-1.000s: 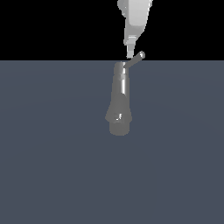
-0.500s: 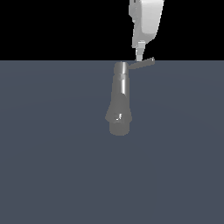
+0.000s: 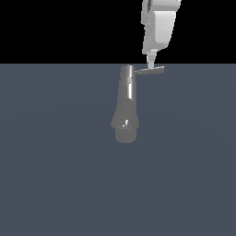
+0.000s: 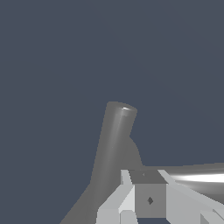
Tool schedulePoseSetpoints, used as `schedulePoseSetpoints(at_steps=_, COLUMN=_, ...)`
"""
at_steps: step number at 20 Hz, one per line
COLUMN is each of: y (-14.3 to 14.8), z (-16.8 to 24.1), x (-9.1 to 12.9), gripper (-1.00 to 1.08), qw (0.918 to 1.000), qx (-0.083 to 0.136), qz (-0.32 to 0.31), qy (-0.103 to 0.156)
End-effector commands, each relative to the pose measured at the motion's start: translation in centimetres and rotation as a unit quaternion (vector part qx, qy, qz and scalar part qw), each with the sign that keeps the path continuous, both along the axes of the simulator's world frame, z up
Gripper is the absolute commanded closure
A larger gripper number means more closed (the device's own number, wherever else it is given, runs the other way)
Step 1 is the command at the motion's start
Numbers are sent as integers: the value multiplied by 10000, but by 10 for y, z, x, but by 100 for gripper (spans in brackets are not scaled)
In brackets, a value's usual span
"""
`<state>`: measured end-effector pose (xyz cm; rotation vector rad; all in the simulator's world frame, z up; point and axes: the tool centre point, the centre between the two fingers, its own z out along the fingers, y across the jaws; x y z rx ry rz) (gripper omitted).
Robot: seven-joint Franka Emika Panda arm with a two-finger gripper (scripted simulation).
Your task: Turn on the faucet by rotating a designated handle.
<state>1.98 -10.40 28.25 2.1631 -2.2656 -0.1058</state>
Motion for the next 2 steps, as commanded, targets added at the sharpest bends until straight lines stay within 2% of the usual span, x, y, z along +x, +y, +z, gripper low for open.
schedulePoseSetpoints(at_steps=1, y=-34, z=-7, x=-2, gripper=108, qw=9997, qx=-39, qz=-221, qy=47)
schedulePoseSetpoints(at_steps=2, y=-34, z=-7, x=-2, gripper=108, qw=9997, qx=-39, qz=-221, qy=47)
